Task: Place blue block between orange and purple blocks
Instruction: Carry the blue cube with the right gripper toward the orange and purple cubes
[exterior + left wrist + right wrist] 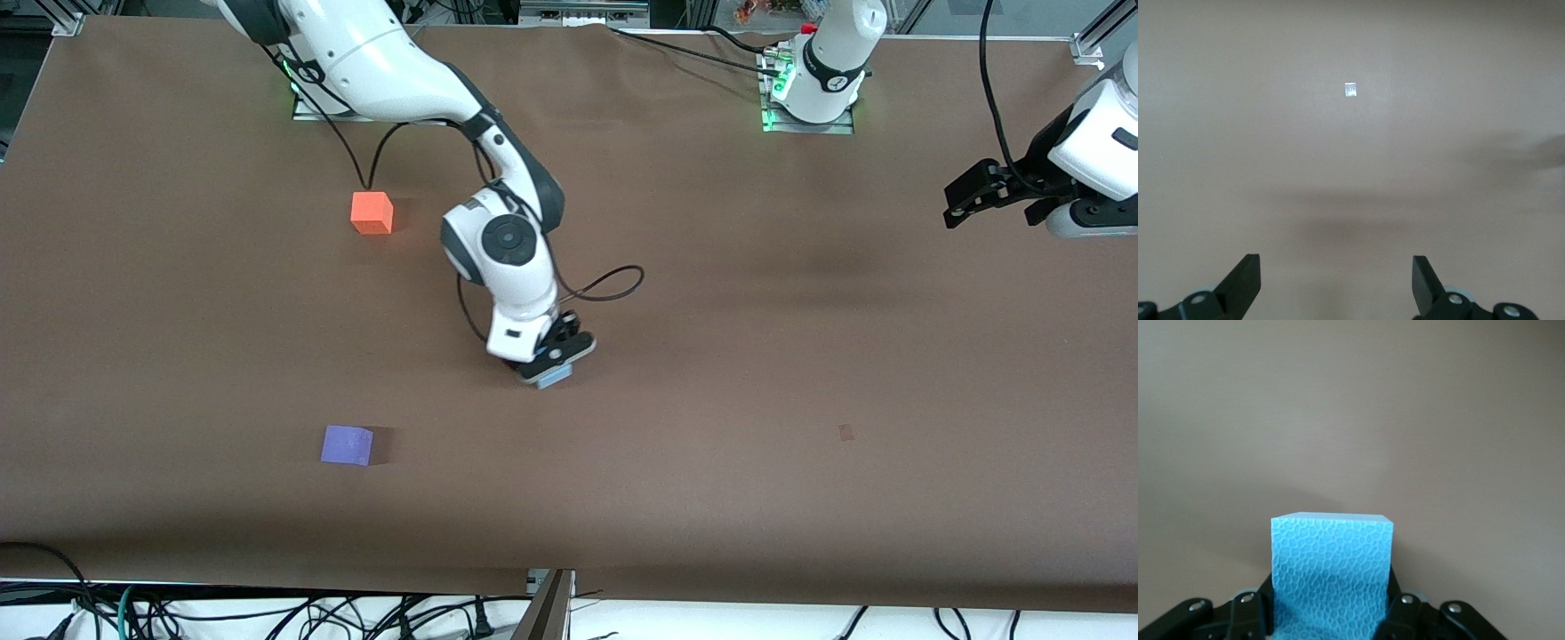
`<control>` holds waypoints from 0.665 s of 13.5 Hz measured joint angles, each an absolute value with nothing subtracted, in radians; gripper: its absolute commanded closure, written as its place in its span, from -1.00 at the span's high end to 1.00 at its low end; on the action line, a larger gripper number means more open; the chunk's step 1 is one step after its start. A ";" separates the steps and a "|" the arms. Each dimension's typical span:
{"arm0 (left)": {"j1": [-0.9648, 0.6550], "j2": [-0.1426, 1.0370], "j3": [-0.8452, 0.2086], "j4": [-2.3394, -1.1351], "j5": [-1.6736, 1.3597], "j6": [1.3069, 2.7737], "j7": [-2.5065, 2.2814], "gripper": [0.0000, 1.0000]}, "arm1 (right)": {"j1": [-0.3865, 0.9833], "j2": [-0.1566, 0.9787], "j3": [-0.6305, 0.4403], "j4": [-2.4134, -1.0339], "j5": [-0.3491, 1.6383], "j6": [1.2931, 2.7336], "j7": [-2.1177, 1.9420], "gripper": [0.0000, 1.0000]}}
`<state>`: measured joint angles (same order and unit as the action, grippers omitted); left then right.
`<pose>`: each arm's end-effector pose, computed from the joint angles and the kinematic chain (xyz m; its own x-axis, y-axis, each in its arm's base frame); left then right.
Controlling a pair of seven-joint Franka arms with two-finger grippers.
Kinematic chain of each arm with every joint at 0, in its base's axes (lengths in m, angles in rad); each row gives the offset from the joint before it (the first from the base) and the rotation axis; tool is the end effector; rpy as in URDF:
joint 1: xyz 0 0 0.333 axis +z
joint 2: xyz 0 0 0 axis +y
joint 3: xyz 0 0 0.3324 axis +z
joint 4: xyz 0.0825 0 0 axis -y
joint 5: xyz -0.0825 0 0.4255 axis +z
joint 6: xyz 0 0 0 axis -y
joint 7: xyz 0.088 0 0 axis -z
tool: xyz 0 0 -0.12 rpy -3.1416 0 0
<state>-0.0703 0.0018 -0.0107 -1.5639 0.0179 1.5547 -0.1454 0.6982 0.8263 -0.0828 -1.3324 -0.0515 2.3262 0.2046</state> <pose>0.5931 -0.0460 0.6290 0.9979 0.0646 -0.0083 0.0645 -0.9977 -0.0193 0.6511 0.4771 0.2283 0.8715 0.4550 0.1828 0.4505 -0.8902 0.0678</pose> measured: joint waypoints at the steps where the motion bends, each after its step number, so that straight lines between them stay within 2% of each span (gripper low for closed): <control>1: -0.070 0.002 -0.012 -1.564 0.018 1.555 -0.147 1.00 | 0.693 0.800 -0.122 -1.332 -0.051 2.257 0.209 -0.61; 4: -0.070 0.002 -0.012 -1.563 0.018 1.555 -0.148 1.00 | 0.655 0.741 -0.204 -1.352 -0.050 2.091 0.232 -0.61; 9: -0.070 0.002 -0.011 -1.563 0.018 1.555 -0.149 1.00 | 0.599 0.629 -0.307 -1.554 0.011 2.103 0.242 -0.69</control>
